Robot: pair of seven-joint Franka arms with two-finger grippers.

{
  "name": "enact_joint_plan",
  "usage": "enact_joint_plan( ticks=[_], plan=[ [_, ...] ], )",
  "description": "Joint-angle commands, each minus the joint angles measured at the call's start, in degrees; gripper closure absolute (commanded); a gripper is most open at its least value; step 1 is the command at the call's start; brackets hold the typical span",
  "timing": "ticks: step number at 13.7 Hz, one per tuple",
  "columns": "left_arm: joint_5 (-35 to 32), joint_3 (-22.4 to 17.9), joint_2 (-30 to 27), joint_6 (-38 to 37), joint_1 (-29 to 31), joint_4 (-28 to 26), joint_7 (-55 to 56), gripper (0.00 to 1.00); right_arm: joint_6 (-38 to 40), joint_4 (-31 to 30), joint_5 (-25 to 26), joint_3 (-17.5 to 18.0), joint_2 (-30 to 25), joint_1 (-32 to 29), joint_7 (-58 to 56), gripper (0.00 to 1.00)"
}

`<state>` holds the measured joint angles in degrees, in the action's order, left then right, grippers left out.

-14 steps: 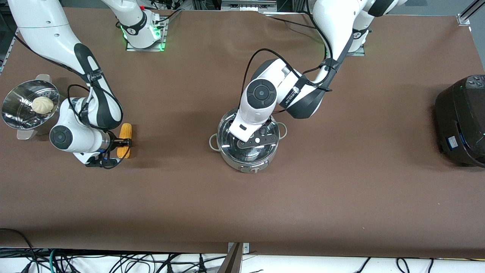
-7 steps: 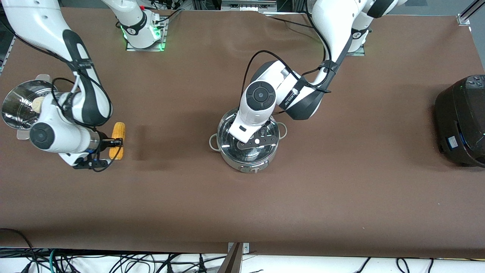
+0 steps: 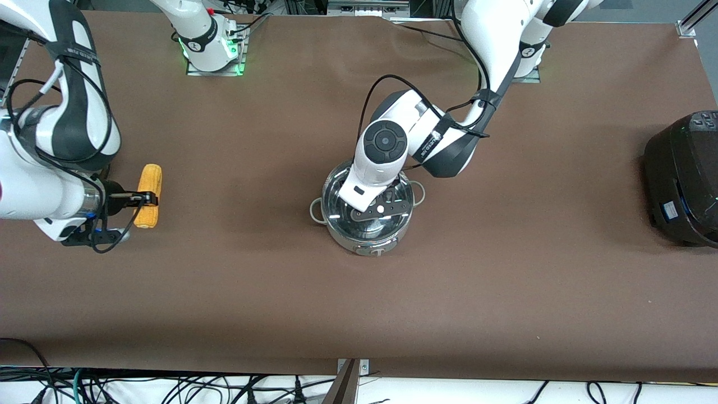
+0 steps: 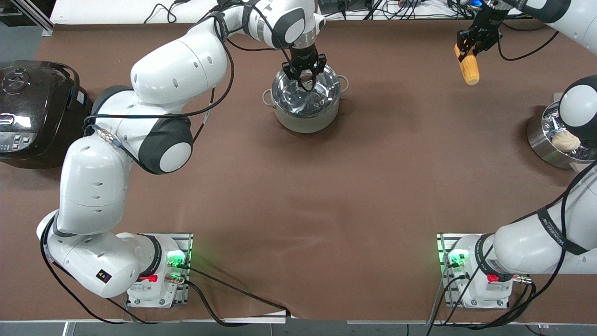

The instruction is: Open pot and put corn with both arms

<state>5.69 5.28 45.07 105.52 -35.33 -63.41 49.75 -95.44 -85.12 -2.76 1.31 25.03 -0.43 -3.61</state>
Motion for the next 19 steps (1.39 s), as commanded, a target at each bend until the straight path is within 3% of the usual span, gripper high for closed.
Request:
enact_joint_plan(
  ticks=[1,5,9,11,14,16,19],
  plan=[
    [0.3,-1.9,-1.2,-4.2,-0.3,2.1,-0.7,1.00,8.3,6.4,-0.8,0.0,-1.7,-0.2,-0.2,1.00],
    [1.4,-2.6,-8.7,-6.4,4.4,-1.1,-5.3,1.00,11.9,11.2,-0.7,0.5,-1.6,0.3,2.4,1.00],
    [1.3,-3.5,-18.5,-6.9,12.5,-14.1,-20.3,1.00,11.7,11.9,-0.9,0.6,-1.6,7.3,12.5,1.00],
    [1.0,-5.2,-23.1,-6.1,16.3,-23.3,-30.3,1.00,11.4,14.2,-1.1,0.5,-1.3,12.4,18.2,1.00],
    [1.2,-10.1,-25.2,-2.6,18.9,-30.7,-42.9,1.00,7.3,15.2,-1.5,2.2,-0.1,20.1,27.9,1.00],
    [1.2,-12.8,-25.3,-0.4,19.9,-34.3,-49.6,1.00,1.7,15.4,-6.3,3.5,1.8,23.1,32.3,1.00],
    [1.4,-17.5,-25.3,11.4,21.1,-43.9,-62.2,1.00,-5.2,15.6,-7.0,3.8,5.7,29.2,35.1,1.00]
  ],
)
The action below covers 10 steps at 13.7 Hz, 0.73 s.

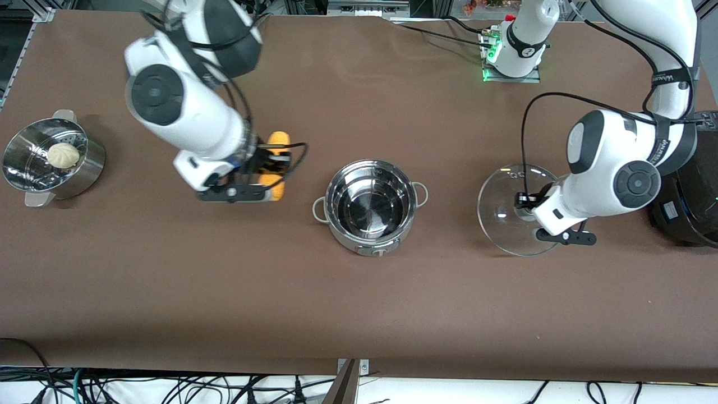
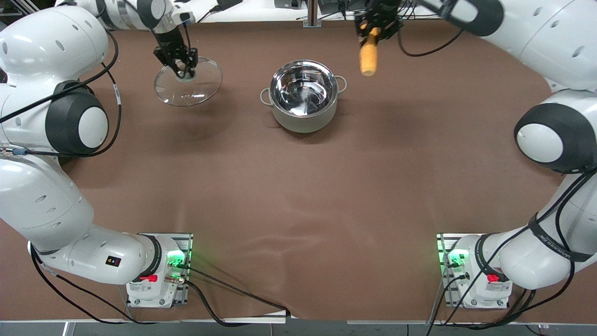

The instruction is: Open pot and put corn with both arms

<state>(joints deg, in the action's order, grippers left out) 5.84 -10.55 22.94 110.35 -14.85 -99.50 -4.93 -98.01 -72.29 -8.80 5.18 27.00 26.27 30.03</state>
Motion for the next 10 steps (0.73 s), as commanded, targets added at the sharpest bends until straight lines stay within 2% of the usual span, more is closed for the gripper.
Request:
enact_joint_plan(
  ticks=[1,3,5,10],
  plan=[
    [1.3,-2.5,-2.8,10.3,0.7,-10.2,-9.3,1.00,-5.1,2.8,-1.0,-0.1,5.4,3.9,1.4,1.00],
    [1.3,-2.9,-2.4,15.2,0.8,-13.9,-9.9,1.00,-10.1,2.9,-1.0,-0.1,8.2,6.9,1.4,1.00],
    [1.4,-2.9,-0.4,18.6,0.8,-15.3,-9.9,1.00,-11.6,4.3,-0.7,-0.3,10.9,9.8,1.5,1.00],
    [1.4,-2.9,2.5,19.6,0.8,-15.7,-9.9,1.00,-12.8,8.8,0.9,-0.3,17.6,12.8,1.4,1.00]
  ],
)
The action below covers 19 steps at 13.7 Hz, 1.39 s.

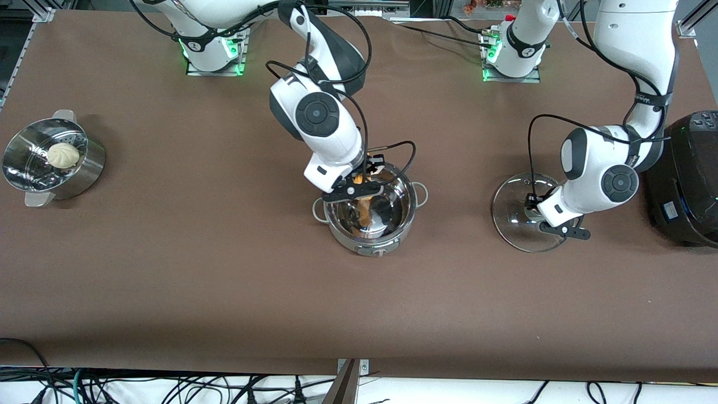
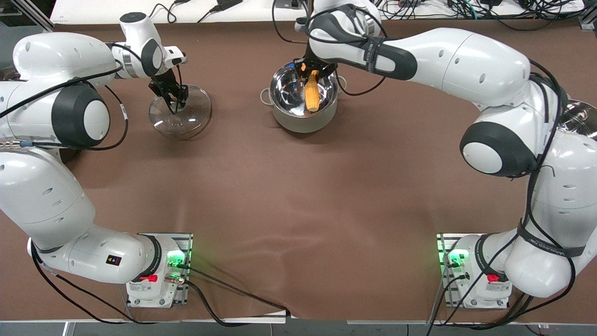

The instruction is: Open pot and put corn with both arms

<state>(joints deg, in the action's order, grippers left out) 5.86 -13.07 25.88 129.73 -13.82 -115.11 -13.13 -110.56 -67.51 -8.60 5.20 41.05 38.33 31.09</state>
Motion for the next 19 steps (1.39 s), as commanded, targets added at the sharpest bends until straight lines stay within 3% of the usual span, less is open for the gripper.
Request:
enact_joint_plan(
  ticks=[1,2,4,5,6,8,9,10,11,15,19],
  plan=[
    [1.3,-0.4,-0.4,0.2,-0.2,-0.3,-1.7,1.00,-1.0,4.1,0.7,-0.4,4.5,0.8,0.0,1.00],
    [1.3,-0.4,-0.4,0.0,-0.3,-0.3,-1.7,1.00,-2.2,4.1,0.7,-0.3,5.3,0.8,-0.2,1.00],
    [1.3,-0.4,-0.5,-0.4,-0.3,-0.3,-1.6,0.66,-4.0,4.1,0.7,-0.2,7.1,1.4,-0.2,1.00],
    [1.3,-0.5,-0.6,-0.5,-0.4,-0.5,-1.5,0.41,-4.7,4.1,0.7,-0.3,7.8,1.8,-0.2,1.00],
    [1.3,-0.5,-0.8,-0.4,-0.5,-0.9,-0.8,0.02,-5.0,4.1,0.7,-0.2,8.4,1.8,-0.2,1.00],
    [1.3,-0.5,-1.6,-0.4,-0.5,-1.4,-0.7,0.00,-5.2,4.1,0.7,-0.2,9.1,1.8,-0.2,1.00],
    [1.2,-0.5,-2.3,-0.4,-0.5,-1.6,-0.7,0.00,-5.5,4.0,0.7,-0.3,9.3,1.8,-0.1,0.81],
    [1.2,-0.5,-2.8,-0.4,-0.5,-2.1,-0.7,0.00,-5.5,4.0,0.6,-0.3,9.4,1.8,0.0,0.55],
    [1.1,-0.5,-4.1,-0.4,-0.5,-4.0,-0.7,0.00,-5.5,3.9,0.8,-0.3,9.4,1.8,0.0,0.04],
    [0.8,-0.5,-16.1,-0.7,0.5,-11.2,-0.8,0.00,-4.8,4.0,1.5,-0.6,8.8,2.0,-0.1,0.00],
    [0.5,-0.6,-22.8,-1.2,0.4,-10.3,-0.4,0.00,-0.3,4.3,1.5,-1.0,6.9,1.2,-0.6,0.00]
  ],
)
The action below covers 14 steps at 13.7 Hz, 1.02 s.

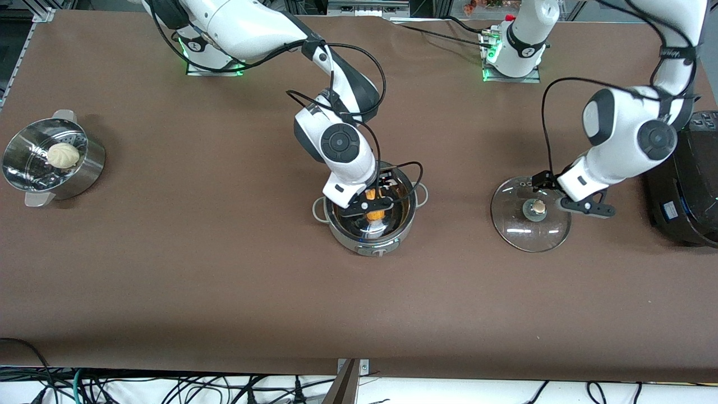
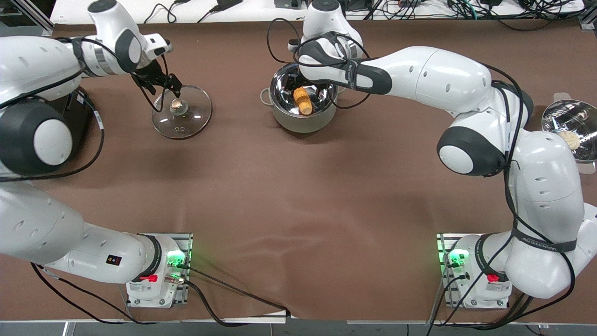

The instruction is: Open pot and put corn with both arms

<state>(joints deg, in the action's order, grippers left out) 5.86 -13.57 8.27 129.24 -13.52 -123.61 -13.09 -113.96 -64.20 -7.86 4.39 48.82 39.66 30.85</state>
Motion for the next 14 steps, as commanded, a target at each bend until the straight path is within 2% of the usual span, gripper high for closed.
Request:
enact_joint_plan(
  ticks=[1,2,4,8,10,12,14],
  plan=[
    [0.3,-0.1,-7.4,-3.8,0.1,-0.6,0.3,0.00,4.5,1.7,0.7,-0.2,-1.4,-0.5,-0.4,0.00],
    [-0.9,-0.1,-8.4,-8.3,0.1,2.0,1.9,0.00,6.7,2.4,0.8,-0.2,-1.7,-0.5,-0.4,0.00],
    [-5.7,0.6,-8.5,-19.8,0.1,11.8,4.8,0.00,11.2,4.1,0.9,-0.8,-2.6,-1.2,-0.7,0.00],
    [-5.9,2.8,-8.3,-37.9,1.1,28.1,6.6,0.00,16.7,3.9,0.9,-3.6,-9.8,-4.6,-8.5,0.00],
    [-6.0,3.3,-8.2,-44.7,2.3,34.3,11.6,0.00,21.2,3.6,0.9,-8.3,-13.4,-4.9,-13.0,0.00],
    [-5.9,3.1,-8.2,-46.4,3.8,38.2,13.7,0.00,27.4,3.6,0.4,-14.5,-15.8,-5.3,-21.5,0.00],
    [-5.0,3.5,-8.4,-48.2,6.0,39.9,13.9,0.00,31.3,3.6,0.2,-21.3,-17.8,-5.3,-23.6,0.00]
  ],
)
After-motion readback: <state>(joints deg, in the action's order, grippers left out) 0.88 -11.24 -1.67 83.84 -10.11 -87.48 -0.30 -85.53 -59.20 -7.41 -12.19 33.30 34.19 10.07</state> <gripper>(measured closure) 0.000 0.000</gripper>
